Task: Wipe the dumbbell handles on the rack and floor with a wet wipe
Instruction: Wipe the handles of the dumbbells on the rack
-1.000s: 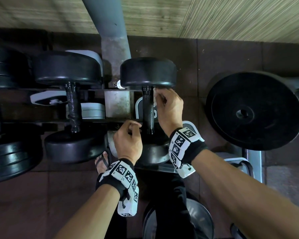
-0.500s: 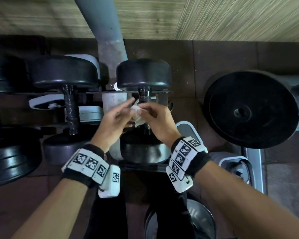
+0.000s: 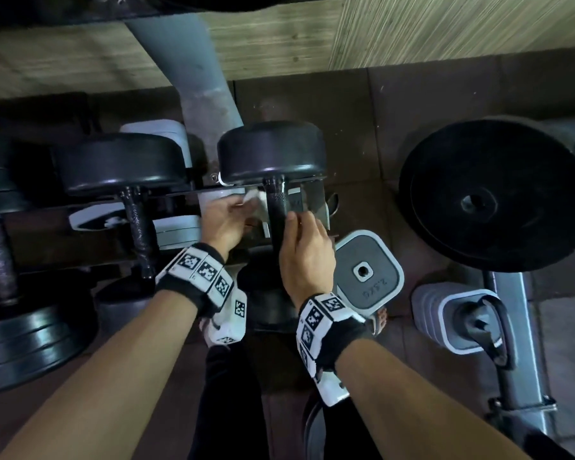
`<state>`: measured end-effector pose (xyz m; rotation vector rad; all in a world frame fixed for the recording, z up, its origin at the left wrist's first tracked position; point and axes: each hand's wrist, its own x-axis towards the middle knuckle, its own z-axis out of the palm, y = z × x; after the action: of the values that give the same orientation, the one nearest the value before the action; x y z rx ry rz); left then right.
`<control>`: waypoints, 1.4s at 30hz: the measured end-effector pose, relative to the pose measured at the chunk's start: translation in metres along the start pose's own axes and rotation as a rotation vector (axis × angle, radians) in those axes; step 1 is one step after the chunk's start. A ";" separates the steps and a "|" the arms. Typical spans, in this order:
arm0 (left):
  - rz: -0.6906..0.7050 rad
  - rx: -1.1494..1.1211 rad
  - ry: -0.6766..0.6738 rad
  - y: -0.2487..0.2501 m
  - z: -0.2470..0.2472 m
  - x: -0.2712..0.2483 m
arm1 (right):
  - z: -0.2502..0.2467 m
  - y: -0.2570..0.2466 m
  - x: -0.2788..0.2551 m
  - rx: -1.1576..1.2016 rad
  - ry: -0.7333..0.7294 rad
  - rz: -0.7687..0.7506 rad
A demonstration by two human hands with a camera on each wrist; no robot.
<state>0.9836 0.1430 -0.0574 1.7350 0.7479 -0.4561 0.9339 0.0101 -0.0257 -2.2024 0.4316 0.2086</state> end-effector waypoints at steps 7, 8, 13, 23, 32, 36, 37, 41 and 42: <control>-0.072 -0.350 -0.125 0.021 0.013 -0.002 | -0.005 -0.008 0.002 0.000 -0.056 0.031; 0.005 -0.299 -0.092 0.019 0.010 -0.006 | -0.007 -0.010 0.002 -0.004 -0.072 0.043; 0.424 0.311 0.113 0.018 0.015 -0.019 | -0.010 -0.016 0.002 -0.042 -0.126 0.072; 0.226 0.002 -0.030 0.009 0.009 -0.008 | -0.008 -0.017 0.003 -0.061 -0.129 0.045; -0.262 -0.442 -0.168 0.021 0.019 0.011 | -0.009 -0.016 0.002 -0.057 -0.110 0.011; 0.264 0.044 -0.008 0.012 0.010 -0.003 | -0.008 -0.013 0.002 -0.055 -0.088 -0.009; 0.387 0.179 0.040 0.011 0.009 -0.007 | -0.007 -0.012 0.002 -0.050 -0.076 -0.019; 0.639 0.426 0.177 0.019 0.007 -0.028 | -0.002 -0.005 0.002 0.042 -0.002 -0.034; 0.673 0.434 0.166 0.019 0.006 -0.032 | -0.004 -0.003 0.002 0.104 0.008 -0.030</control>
<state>0.9742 0.1258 -0.0251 2.3150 0.1394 -0.0023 0.9371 0.0084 -0.0218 -2.1075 0.4042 0.1581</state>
